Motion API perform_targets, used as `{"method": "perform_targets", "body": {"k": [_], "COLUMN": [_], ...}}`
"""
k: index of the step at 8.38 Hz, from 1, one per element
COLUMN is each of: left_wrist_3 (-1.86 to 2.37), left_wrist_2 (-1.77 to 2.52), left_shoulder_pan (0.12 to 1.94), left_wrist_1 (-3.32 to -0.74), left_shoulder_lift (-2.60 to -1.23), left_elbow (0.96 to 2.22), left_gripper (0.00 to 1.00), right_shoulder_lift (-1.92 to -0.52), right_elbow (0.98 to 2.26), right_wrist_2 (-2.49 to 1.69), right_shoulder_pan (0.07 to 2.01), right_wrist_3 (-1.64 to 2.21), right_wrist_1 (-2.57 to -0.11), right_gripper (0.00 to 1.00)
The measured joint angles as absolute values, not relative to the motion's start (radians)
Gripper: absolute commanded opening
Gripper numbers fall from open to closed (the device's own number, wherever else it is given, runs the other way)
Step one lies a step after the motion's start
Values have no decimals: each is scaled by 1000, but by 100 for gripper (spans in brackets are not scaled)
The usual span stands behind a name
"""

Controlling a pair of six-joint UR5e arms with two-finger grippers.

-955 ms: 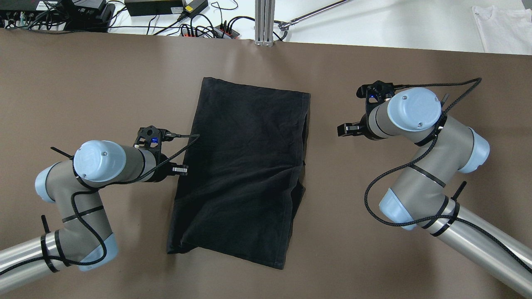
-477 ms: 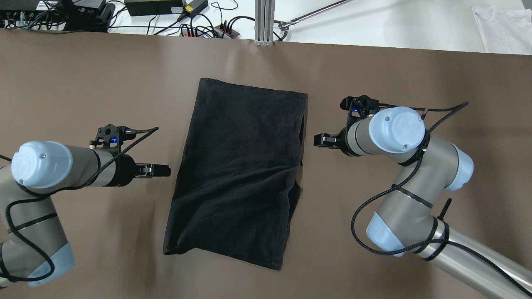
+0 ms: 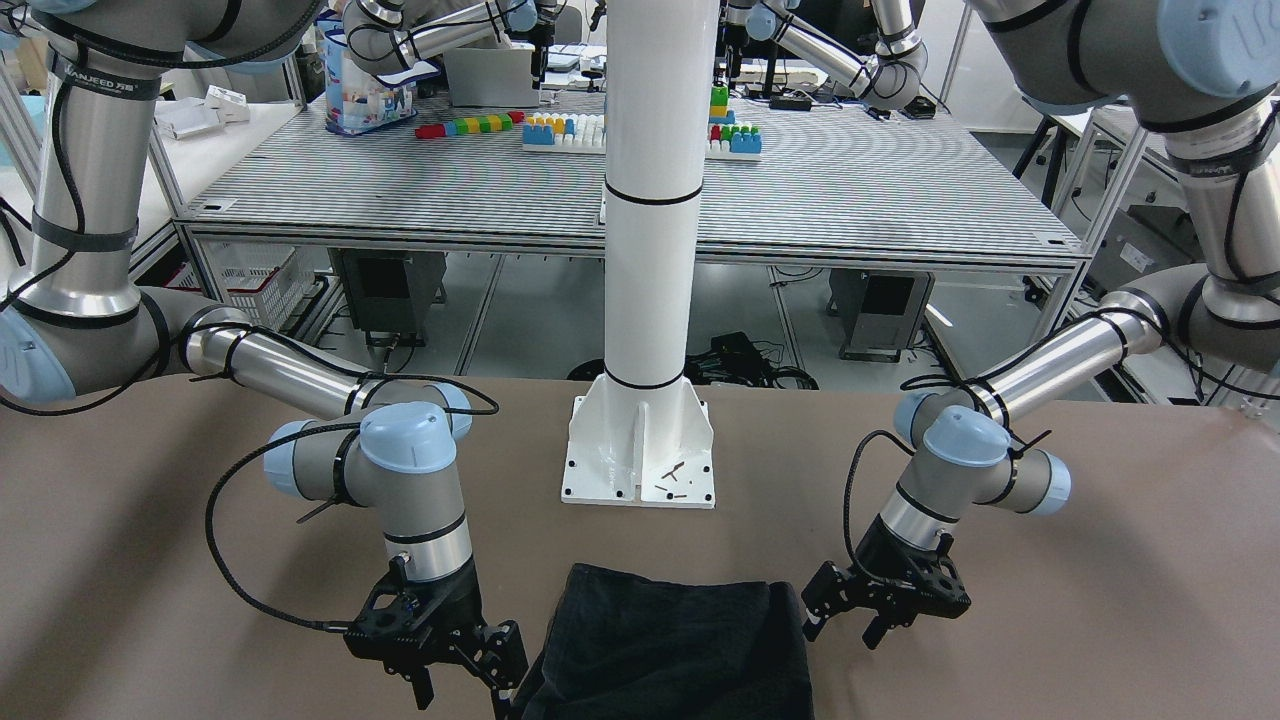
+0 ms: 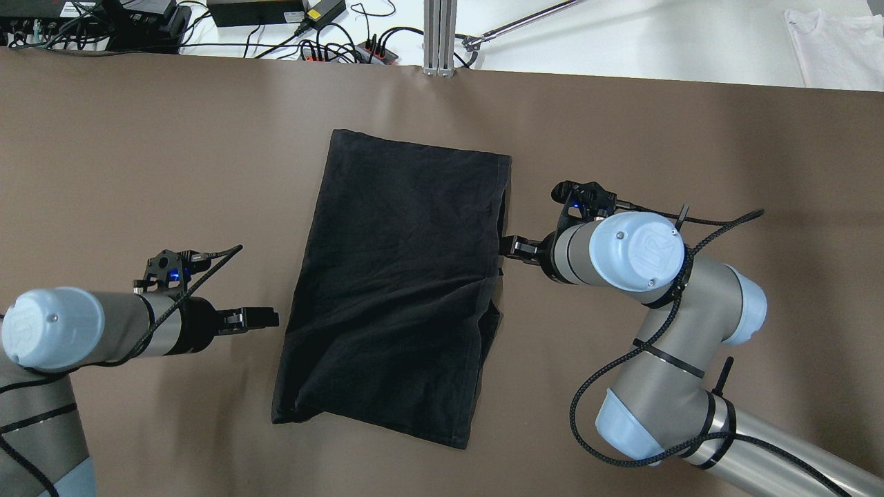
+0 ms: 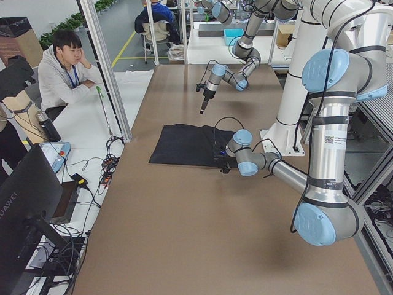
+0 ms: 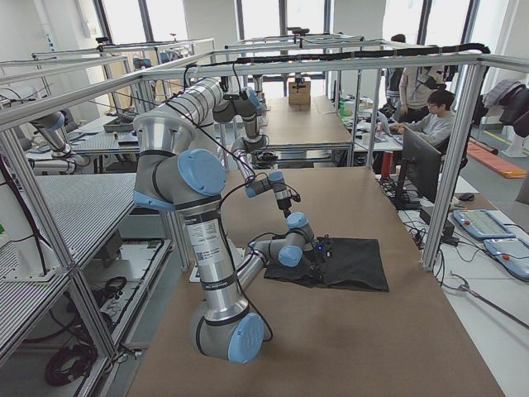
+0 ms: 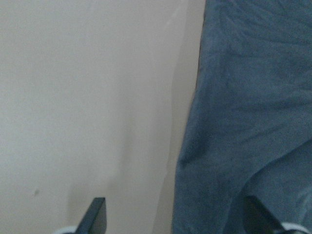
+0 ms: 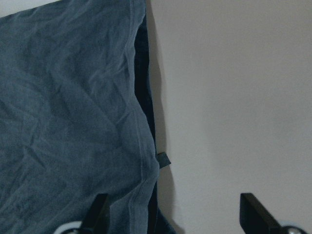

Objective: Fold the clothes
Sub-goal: 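Move both grippers to the shirt's corners nearest the robot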

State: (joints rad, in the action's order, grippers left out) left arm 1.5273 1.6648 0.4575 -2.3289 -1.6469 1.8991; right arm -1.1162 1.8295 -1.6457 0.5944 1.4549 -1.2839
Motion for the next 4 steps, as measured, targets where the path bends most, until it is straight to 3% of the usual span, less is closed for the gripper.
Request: {"method": "perform_targets", "body": {"k": [3,4], "left_wrist_3": [1687,1717], "left_wrist_2": [1529,1501], "left_shoulder_pan": [308,279], "left_wrist_1": [-2366,-2367], "left_shoulder_lift": [-1627,-1628], "left_elbow": [1900,1897], "left_gripper": [99,84], "right_shoulder_lift": [-1117,-1117], "right_elbow": [1849,1849], "right_wrist_2": [-1582,-1577], "right_shoulder_pan": [545,542], "right_wrist_3": [1530,1534], "right_wrist_1": [-1284,-1284], "right_gripper": [94,94]}}
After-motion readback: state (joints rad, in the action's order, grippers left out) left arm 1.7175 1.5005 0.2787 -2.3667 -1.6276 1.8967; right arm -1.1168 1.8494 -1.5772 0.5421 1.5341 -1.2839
